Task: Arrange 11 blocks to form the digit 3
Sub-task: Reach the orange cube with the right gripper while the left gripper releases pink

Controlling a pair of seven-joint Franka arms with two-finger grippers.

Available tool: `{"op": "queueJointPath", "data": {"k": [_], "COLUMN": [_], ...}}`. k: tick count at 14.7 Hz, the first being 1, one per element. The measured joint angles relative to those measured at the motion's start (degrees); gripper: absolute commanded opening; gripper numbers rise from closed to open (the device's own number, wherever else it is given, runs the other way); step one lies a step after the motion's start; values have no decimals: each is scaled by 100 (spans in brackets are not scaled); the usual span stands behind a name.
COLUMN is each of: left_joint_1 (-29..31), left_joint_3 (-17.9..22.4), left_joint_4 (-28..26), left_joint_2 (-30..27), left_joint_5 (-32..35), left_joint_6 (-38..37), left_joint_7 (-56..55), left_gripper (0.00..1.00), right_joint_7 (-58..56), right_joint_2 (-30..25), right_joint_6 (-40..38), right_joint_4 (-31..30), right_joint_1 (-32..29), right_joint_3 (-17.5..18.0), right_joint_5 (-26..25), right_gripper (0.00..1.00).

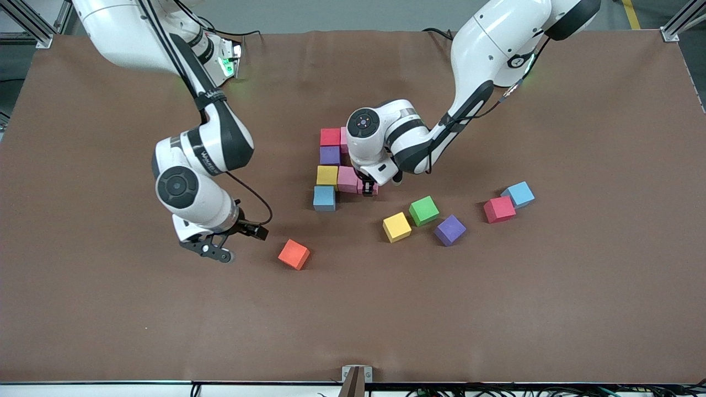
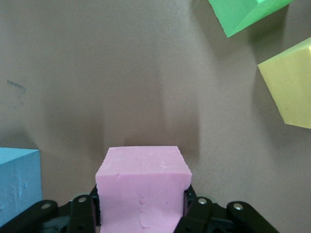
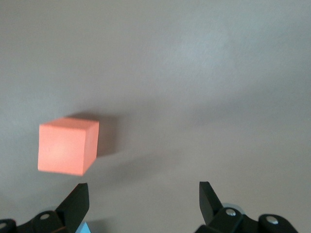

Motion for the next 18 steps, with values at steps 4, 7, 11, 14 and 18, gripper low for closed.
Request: {"op": "queueJointPath", "data": {"k": [4,7,11,14,18], "left_joint_1": [1,11,42,134,727], "left_joint_3": [-1,0,-22,-173,-751], "left_joint_4": [0,1,0,-7,-15], "left_joint_2": [0,-12,-232,-408,-541], "left_joint_5": [0,0,0,0,0], "left_joint_6": [3,6,-59,-286,-704], "left_joint_7": [-4,-3,-2,-2,147], "left_gripper": [100,100,100,100,100], "right_joint_7": [679,909,1078,1331,1626], "right_joint_2": [282,758,1272,1727,2334], "right_joint_6": [245,584,885,826,385], "right_joint_4": [271,581,978,1638,2437], "right_joint_1": [127,243,214,230,520], "right_joint_3": [58,58,30,32,-186], "right_joint_5": [-34,-53,-53,-72,-148], "right_gripper": [100,100,100,100,100]}}
